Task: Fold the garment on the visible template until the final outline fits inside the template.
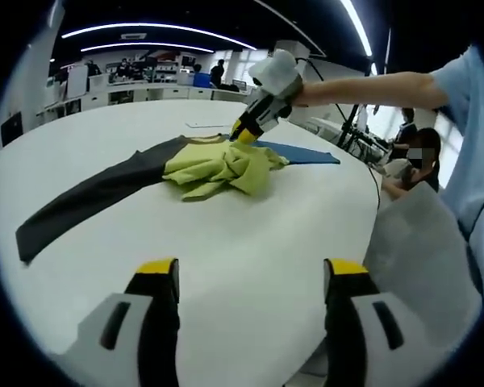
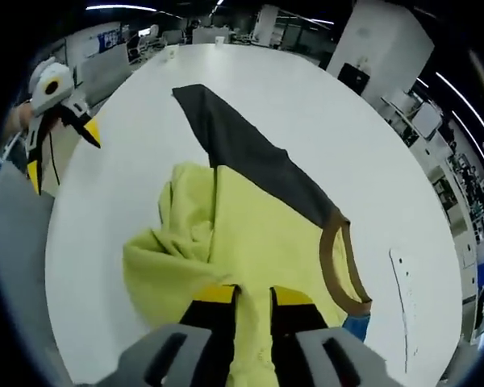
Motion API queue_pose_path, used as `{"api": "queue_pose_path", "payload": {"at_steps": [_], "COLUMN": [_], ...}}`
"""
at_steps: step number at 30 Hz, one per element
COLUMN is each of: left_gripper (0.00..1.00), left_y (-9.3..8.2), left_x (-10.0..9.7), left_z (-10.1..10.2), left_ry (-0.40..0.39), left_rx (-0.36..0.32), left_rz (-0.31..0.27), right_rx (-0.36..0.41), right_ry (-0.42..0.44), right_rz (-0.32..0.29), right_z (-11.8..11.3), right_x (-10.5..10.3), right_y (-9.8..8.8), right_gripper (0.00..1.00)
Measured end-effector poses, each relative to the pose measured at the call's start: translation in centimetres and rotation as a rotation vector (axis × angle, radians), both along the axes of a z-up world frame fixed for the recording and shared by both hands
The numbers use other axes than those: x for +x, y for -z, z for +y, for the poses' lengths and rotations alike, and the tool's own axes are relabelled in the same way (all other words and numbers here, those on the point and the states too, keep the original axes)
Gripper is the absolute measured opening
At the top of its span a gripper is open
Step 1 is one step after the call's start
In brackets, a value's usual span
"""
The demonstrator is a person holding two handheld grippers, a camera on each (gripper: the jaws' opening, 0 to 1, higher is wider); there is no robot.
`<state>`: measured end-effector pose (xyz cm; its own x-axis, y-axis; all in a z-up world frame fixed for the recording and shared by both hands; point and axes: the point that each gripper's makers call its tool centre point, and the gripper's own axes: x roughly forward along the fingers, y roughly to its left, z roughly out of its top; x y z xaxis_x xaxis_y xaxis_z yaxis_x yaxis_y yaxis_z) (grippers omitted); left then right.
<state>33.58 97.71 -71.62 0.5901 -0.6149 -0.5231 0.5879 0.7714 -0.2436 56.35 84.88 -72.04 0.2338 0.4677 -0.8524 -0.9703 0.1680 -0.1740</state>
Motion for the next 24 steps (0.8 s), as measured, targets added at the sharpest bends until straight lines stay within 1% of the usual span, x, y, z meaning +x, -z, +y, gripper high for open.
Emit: {"api": "queue_pose_path", "payload": {"at_steps": [1, 2, 4, 6, 7, 9, 11, 13, 20, 22, 24], "left_gripper": [0.70, 0.70, 0.70, 0.70, 0.70, 0.70, 0.70, 0.70, 0.72, 0.72, 0.72], "left_y": [0.0, 0.0, -0.1, -0.1, -0.1, -0.1, -0.1, -0.1, -0.4, -0.5, -0.5], "left_x": [0.0, 0.1, 0.1, 0.0, 0.0, -0.1, -0.2, -0.2, -0.1, 0.0, 0.0], "left_z": [0.0, 0.0, -0.1, -0.2, -0.2, -0.3, -0.3, -0.2, -0.1, 0.0, 0.0], "left_ry": [0.000, -0.002, 0.000, 0.001, 0.002, 0.003, 0.004, 0.005, 0.011, 0.013, 0.012], "left_rx": [-0.002, -0.004, -0.005, -0.005, -0.006, -0.008, -0.007, -0.006, 0.002, 0.003, 0.004], "left_rz": [-0.002, -0.003, -0.004, -0.005, -0.005, -0.006, -0.006, -0.006, -0.017, -0.019, -0.019], "right_rx": [0.018, 0.047, 0.073, 0.090, 0.106, 0.167, 0.201, 0.228, 0.243, 0.246, 0.256], "right_ry": [0.017, 0.042, 0.065, 0.081, 0.088, 0.103, 0.119, 0.126, 0.112, 0.106, 0.105], "right_rz": [0.002, 0.017, 0.037, 0.035, 0.045, 0.091, 0.119, 0.134, 0.173, 0.171, 0.187], "right_z": [-0.2, -0.4, -0.8, -1.4, -1.7, -1.7, -1.9, -2.1, -2.8, -2.9, -2.8], "right_x": [0.1, 0.1, -0.1, -0.1, -0.4, -1.4, -2.0, -2.6, -4.4, -4.6, -4.9], "right_y": [-0.3, -0.8, -1.1, -1.5, -1.6, -1.8, -1.9, -2.0, -1.6, -1.6, -1.6], "right_gripper": [0.17, 0.20, 0.25, 0.30, 0.32, 0.38, 0.43, 0.46, 0.55, 0.58, 0.61]}}
